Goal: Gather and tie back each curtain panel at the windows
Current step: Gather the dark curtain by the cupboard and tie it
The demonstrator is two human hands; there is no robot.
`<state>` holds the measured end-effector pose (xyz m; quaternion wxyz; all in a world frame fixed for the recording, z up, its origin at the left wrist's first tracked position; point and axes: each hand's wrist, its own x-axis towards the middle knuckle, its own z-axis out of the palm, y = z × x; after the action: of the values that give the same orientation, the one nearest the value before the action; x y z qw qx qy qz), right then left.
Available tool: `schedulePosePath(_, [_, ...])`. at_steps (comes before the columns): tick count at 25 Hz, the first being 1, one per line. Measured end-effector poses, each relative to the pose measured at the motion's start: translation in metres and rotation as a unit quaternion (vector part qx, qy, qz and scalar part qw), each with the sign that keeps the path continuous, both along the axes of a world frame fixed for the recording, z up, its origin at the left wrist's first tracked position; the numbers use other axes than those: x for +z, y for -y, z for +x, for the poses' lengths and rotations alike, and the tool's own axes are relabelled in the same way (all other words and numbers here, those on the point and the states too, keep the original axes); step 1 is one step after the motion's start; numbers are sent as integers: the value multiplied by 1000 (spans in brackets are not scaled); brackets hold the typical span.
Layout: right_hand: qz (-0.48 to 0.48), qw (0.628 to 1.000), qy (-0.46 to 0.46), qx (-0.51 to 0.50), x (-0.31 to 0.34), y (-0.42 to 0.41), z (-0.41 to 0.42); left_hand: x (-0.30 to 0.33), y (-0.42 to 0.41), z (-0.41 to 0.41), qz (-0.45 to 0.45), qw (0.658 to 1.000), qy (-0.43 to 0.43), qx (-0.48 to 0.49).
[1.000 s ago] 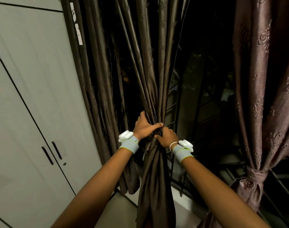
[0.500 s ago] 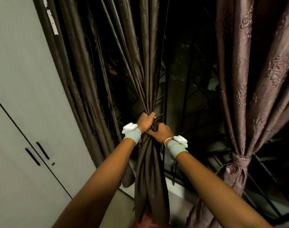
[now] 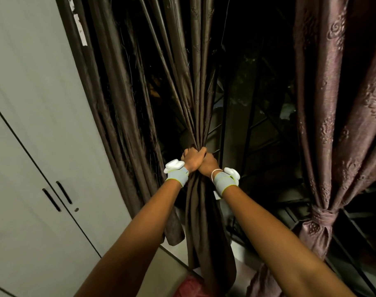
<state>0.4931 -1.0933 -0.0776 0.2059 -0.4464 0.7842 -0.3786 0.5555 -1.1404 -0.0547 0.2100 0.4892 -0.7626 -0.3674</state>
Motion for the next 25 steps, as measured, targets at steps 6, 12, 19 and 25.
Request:
schedulePosePath(6, [-6,998,-14,61,-13,4,-5,-1,5,7,-9,997,-2,-72])
schedulePosePath(12, [7,996,-2,90,-41,23,-41,-17,15,28,50,977,-44,-201])
schedulePosePath(19, [-5,995,52,80,-20,6,-29,-28,24,45,59,968,-23,-243])
schedulePosePath(25, [-38,990,93,100,-19,1,-24,-54,34,45,27,971,82,-225])
